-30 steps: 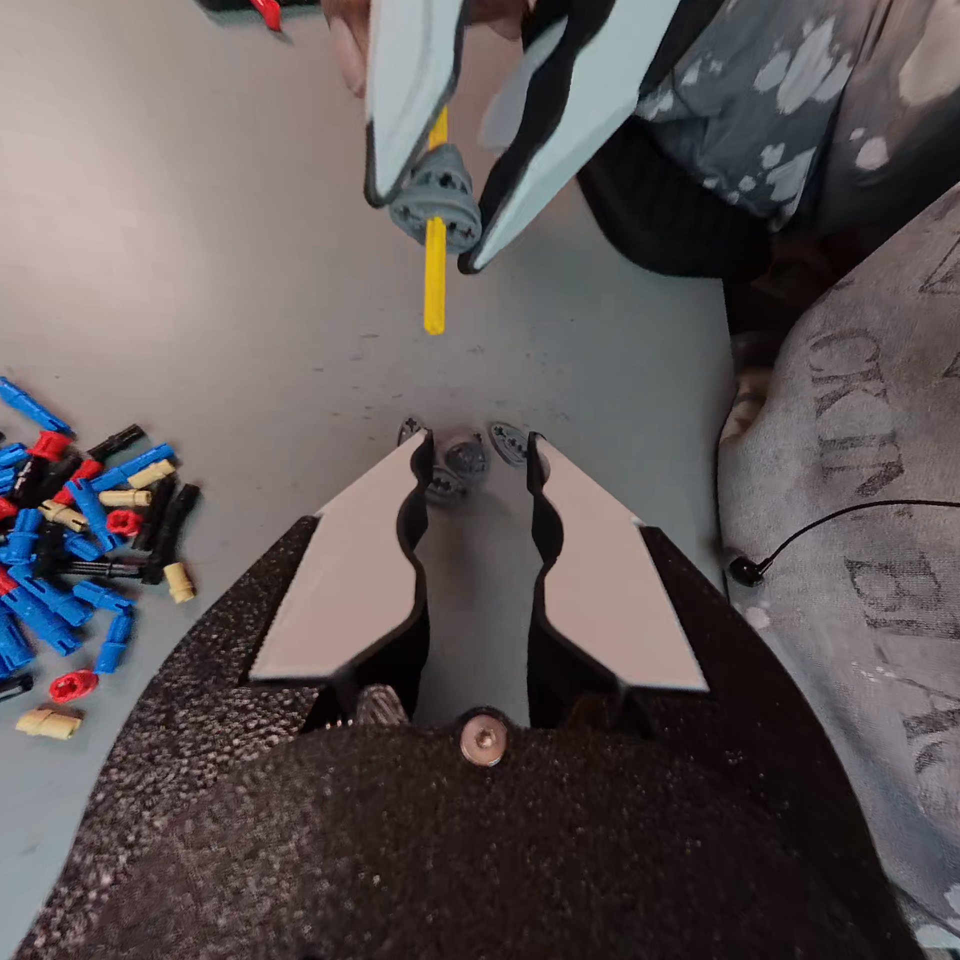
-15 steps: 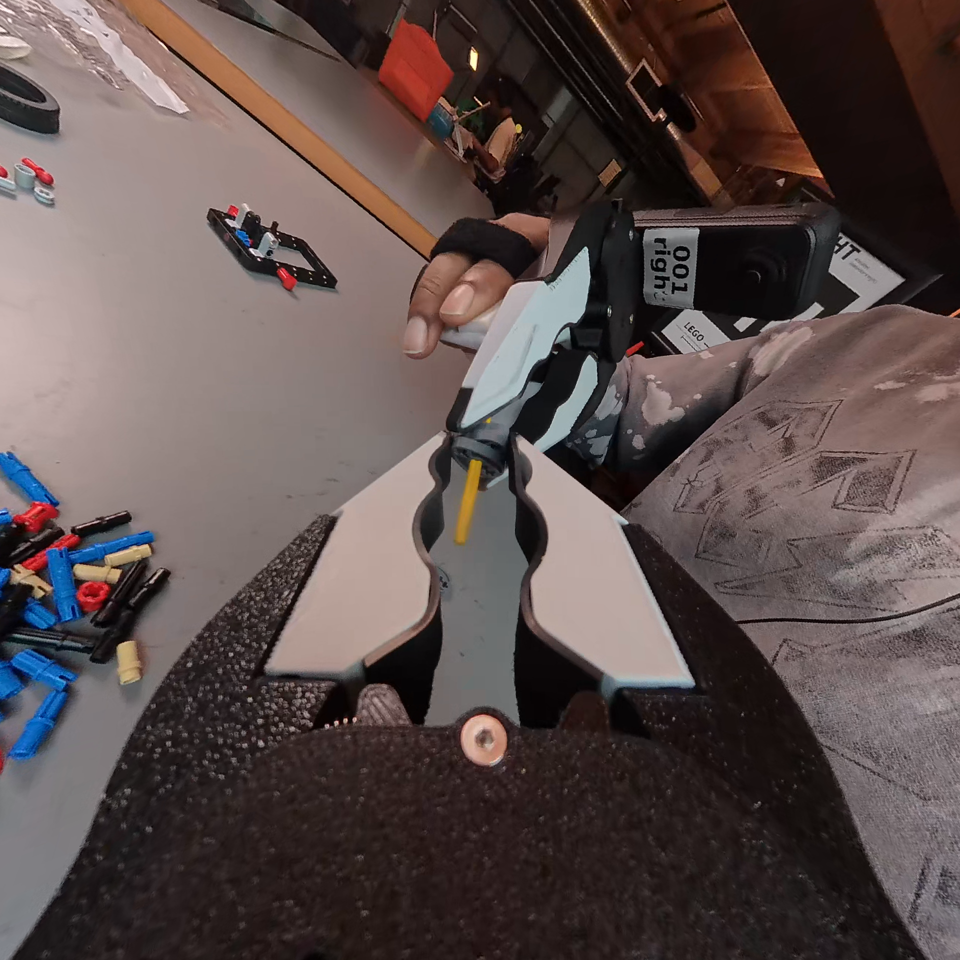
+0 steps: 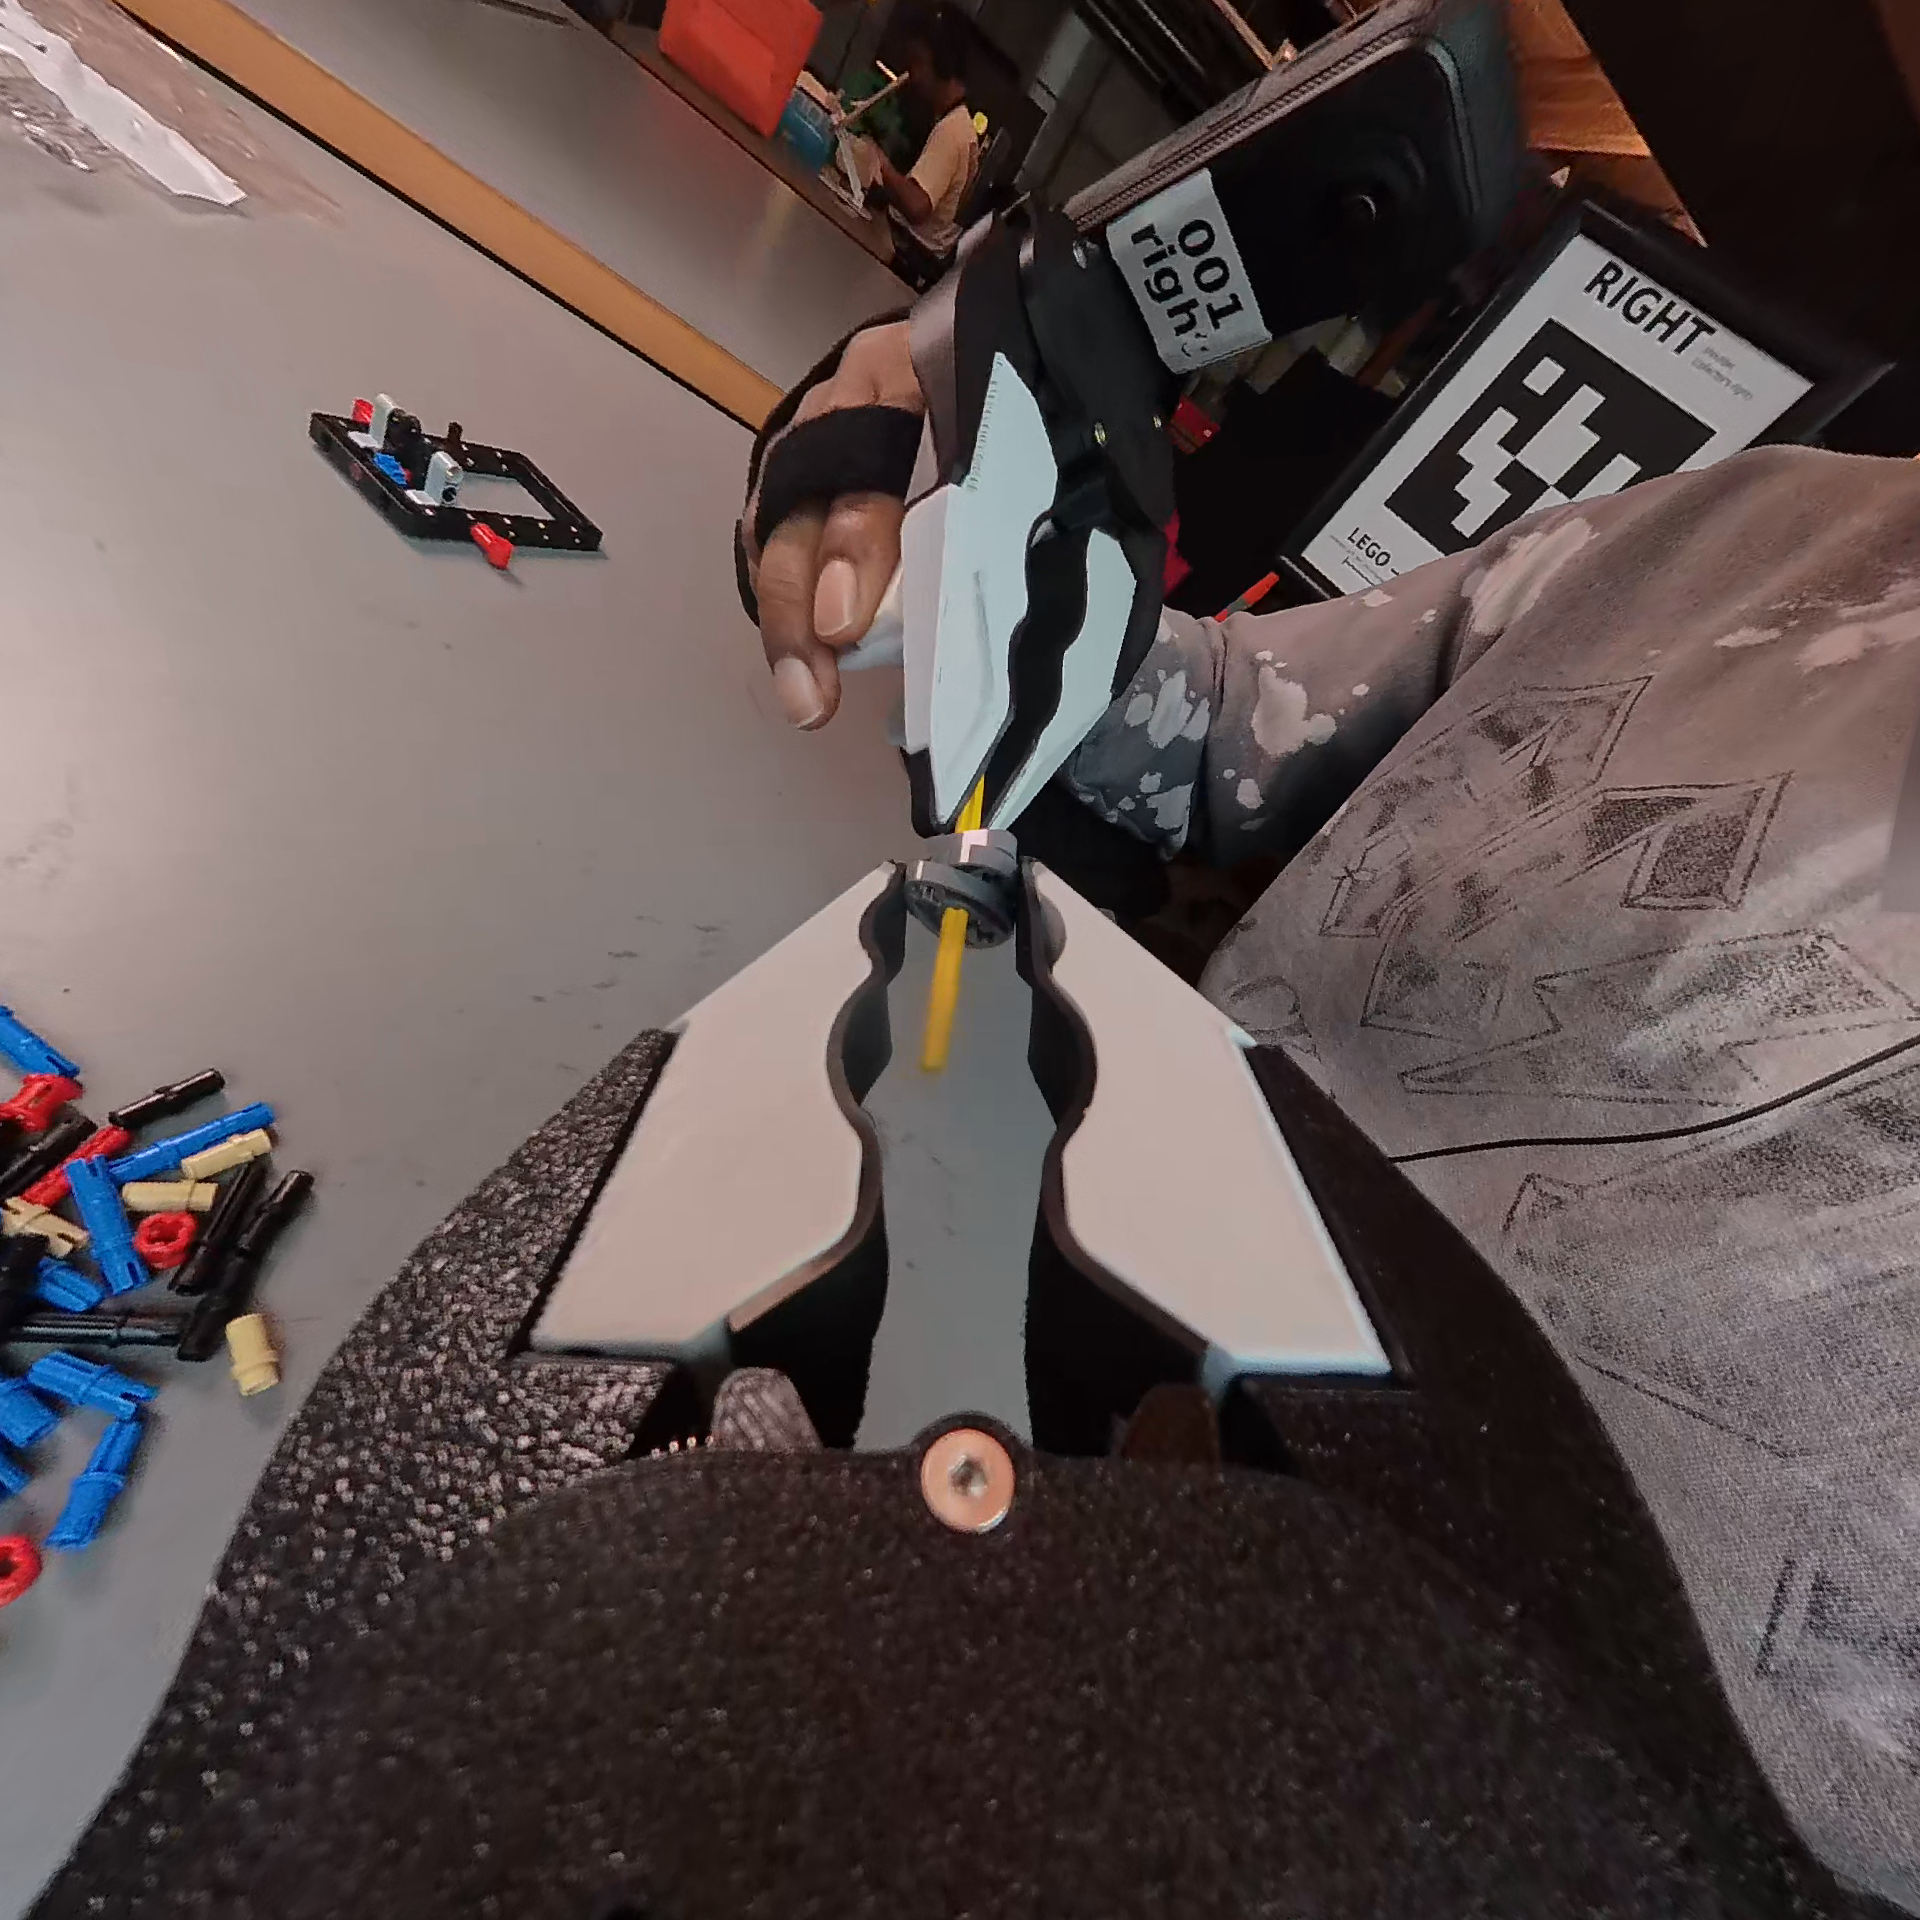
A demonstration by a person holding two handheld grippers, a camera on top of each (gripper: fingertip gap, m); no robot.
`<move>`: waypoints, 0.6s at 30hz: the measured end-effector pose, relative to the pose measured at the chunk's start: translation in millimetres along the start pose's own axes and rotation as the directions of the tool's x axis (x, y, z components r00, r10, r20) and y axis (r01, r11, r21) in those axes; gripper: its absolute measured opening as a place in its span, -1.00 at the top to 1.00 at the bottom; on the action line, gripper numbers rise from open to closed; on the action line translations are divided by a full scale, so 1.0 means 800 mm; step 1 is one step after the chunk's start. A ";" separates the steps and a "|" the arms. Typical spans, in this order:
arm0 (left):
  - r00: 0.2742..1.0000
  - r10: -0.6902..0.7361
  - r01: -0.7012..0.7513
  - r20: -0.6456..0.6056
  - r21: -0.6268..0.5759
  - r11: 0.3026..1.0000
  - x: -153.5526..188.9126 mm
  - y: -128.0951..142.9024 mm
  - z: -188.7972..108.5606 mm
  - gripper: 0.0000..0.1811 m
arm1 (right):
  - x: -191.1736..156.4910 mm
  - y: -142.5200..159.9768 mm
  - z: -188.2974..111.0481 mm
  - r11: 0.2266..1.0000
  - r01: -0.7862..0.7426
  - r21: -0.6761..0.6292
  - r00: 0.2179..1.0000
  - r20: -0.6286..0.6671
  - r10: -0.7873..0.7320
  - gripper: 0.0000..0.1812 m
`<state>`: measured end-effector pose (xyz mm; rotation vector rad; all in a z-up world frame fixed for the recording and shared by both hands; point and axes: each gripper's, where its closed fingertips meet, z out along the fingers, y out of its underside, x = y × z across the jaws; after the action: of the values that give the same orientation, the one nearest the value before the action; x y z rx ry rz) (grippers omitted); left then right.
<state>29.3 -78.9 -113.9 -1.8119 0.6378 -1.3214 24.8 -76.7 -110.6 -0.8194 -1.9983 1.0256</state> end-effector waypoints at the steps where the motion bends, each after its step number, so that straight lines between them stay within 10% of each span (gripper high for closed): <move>1: 1.000 0.006 -0.006 0.002 -0.003 1.000 0.000 0.000 0.000 0.77 | 0.000 0.000 0.000 1.000 -0.008 0.002 1.000 0.004 0.008 0.96; 9: 0.981 0.034 -0.036 0.192 0.008 0.999 -0.040 0.001 -0.063 0.82 | 0.040 0.013 -0.064 0.993 -0.114 0.029 0.991 -0.067 0.116 0.97; 18: 0.947 0.221 -0.118 0.233 -0.387 0.914 -0.053 0.088 0.010 0.77 | 0.015 0.056 -0.030 0.985 -0.147 -0.092 0.988 0.029 0.150 0.96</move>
<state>26.7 -83.7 -196.5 -2.1344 0.9158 -0.8506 47.6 -36.8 -135.2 -1.0179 -2.0501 1.0465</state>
